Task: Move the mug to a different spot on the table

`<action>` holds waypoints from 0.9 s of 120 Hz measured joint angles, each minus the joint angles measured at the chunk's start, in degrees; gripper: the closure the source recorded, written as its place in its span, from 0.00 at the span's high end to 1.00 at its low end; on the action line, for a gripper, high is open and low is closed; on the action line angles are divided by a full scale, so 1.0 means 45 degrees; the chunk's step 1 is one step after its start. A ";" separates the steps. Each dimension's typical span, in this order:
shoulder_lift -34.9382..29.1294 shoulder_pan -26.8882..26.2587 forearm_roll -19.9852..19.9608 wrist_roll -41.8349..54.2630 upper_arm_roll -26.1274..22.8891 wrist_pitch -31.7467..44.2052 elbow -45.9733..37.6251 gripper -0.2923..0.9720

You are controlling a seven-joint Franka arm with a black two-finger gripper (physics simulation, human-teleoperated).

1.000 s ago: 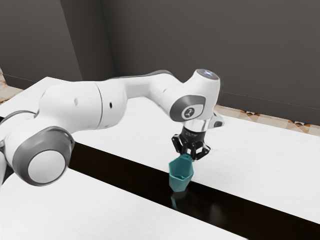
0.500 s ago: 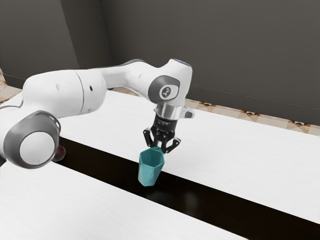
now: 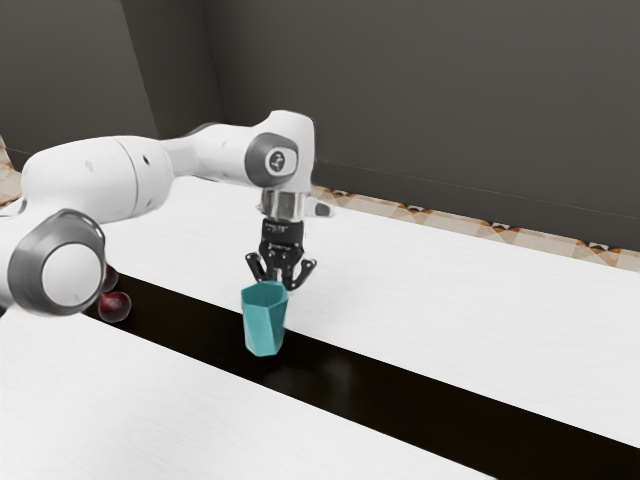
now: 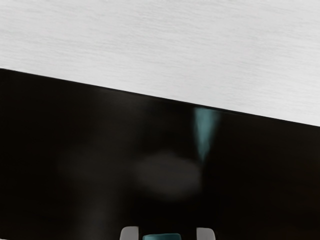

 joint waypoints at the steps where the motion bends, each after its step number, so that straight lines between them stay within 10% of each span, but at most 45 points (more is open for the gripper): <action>1: 0.0020 0.0049 -0.0022 0.0041 0.0001 -0.0001 0.0005 0.18; 108: 0.1401 0.2165 -0.1115 0.4085 0.1259 0.0686 0.2245 0.18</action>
